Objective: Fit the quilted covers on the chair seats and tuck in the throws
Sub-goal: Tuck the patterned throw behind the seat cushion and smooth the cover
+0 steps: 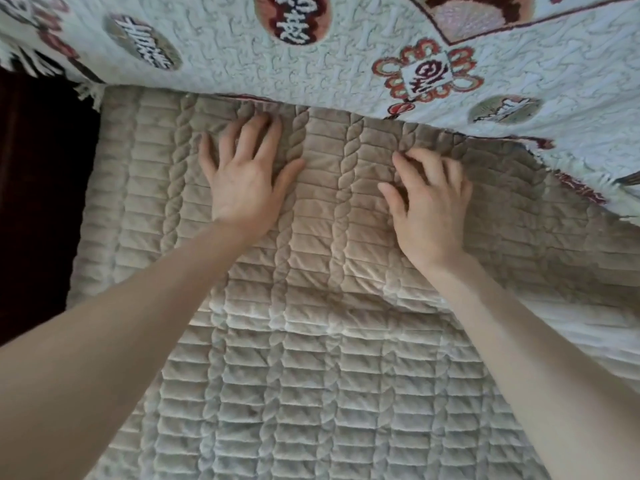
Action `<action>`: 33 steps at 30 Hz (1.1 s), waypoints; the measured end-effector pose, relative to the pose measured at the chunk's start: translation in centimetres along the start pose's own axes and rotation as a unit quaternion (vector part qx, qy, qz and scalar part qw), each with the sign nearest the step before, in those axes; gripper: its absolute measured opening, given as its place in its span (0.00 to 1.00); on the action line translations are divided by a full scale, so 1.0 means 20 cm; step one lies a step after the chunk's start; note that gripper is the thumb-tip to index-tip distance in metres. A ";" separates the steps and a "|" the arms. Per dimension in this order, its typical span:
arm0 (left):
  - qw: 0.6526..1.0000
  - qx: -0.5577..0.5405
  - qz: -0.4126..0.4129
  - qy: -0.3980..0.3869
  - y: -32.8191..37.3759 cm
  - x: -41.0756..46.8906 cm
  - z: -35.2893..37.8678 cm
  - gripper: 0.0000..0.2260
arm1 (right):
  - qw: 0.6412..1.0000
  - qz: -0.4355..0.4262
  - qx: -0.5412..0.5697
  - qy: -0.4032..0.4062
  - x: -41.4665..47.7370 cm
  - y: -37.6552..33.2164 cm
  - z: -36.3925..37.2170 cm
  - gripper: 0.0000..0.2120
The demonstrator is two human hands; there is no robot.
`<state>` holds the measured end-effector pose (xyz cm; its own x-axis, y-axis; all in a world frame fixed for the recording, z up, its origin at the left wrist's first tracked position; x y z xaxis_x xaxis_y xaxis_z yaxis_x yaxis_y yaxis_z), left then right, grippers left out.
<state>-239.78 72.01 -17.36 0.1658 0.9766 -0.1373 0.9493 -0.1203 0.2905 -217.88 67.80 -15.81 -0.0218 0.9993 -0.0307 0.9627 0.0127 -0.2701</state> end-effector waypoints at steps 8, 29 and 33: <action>0.990 -0.030 0.064 0.120 0.05 0.07 -0.01 0.08 | 0.998 0.034 0.033 0.037 0.09 -0.08 0.03 0.07; 0.989 0.078 -0.024 -0.119 -0.30 0.06 -0.07 0.29 | 0.973 -0.017 -0.028 -0.227 0.27 -0.36 0.16 0.30; 0.991 0.058 0.012 -0.121 -0.34 0.11 -0.10 0.29 | 0.973 -0.008 -0.034 -0.230 0.30 -0.38 0.16 0.31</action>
<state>-246.37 75.33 -17.81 0.2345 0.9036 -0.3584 0.9662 -0.1760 0.1884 -226.22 73.58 -17.07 -0.1406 0.8780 -0.4576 0.9766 0.0470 -0.2098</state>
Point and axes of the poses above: each hand's wrist, its own x-axis towards the middle knuckle, its own z-axis out of the palm, y = z × x, the point moved 6 cm from there along x, towards the middle knuckle, and after that the axes turned 10 degrees about -y, right-handed, at the moved point
